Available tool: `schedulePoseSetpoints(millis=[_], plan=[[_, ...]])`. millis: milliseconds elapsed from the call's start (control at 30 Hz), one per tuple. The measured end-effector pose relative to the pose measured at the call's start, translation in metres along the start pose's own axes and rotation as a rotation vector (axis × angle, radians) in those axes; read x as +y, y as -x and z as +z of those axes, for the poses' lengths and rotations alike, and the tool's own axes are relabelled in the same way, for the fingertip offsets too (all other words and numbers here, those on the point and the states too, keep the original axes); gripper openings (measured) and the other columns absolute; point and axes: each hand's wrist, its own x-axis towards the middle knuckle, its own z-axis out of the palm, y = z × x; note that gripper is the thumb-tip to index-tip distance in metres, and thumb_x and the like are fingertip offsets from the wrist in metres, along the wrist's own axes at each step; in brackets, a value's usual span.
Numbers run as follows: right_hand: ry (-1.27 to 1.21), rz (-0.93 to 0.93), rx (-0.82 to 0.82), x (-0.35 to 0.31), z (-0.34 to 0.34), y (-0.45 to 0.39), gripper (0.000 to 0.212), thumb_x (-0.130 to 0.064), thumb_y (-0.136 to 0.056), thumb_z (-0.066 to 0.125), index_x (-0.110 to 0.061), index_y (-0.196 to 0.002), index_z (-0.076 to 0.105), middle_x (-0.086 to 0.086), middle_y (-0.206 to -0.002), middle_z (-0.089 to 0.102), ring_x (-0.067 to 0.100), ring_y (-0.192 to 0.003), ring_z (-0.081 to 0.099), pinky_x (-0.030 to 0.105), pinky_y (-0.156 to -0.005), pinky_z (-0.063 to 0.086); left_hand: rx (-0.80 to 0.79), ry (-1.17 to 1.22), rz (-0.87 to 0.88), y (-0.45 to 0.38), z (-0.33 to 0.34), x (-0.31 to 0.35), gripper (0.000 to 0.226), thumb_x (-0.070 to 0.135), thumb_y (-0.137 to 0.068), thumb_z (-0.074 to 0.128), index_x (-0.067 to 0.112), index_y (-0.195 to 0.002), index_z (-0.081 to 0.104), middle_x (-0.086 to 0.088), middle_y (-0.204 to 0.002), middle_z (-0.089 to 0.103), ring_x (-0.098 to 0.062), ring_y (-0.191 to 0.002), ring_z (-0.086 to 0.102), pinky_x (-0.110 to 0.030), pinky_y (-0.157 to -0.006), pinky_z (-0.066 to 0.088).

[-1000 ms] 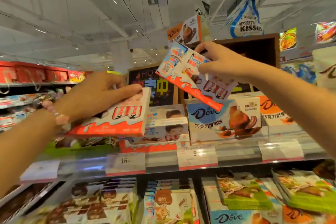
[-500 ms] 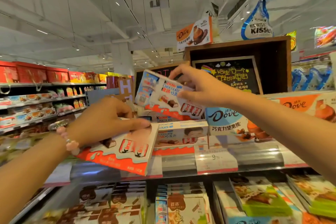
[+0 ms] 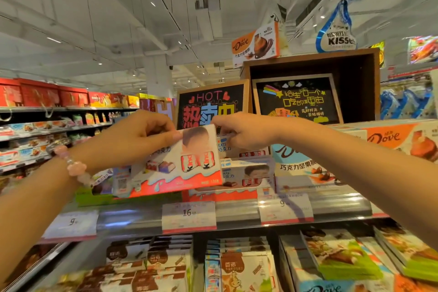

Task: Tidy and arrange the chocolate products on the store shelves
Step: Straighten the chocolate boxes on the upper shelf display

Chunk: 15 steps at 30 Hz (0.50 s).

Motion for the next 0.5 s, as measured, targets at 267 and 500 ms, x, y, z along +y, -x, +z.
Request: schedulePoseSetpoints(millis=[267, 500], plan=[[0.033, -0.003, -0.153, -0.002, -0.015, 0.009, 0.044, -0.002, -0.088, 0.055, -0.022, -0.125, 0.044, -0.004, -0.115, 0.057, 0.014, -0.100, 0.056, 0.031, -0.087, 0.049, 0.146, 0.085, -0.014, -0.008, -0.003, 0.004, 0.016, 0.009, -0.091, 0.054, 0.021, -0.093, 0.064, 0.004, -0.088, 0.072, -0.008, -0.080, 0.068, -0.022, -0.063, 0.054], [-0.122, 0.000, -0.280, 0.001, -0.029, 0.021, 0.039, -0.005, -0.087, 0.059, -0.016, -0.123, 0.050, -0.003, -0.122, 0.060, 0.013, -0.110, 0.058, 0.032, -0.096, 0.047, 0.265, 0.236, -0.029, -0.013, -0.008, 0.016, 0.018, 0.003, -0.087, 0.058, 0.014, -0.097, 0.068, -0.002, -0.090, 0.073, -0.012, -0.081, 0.069, -0.025, -0.068, 0.058]])
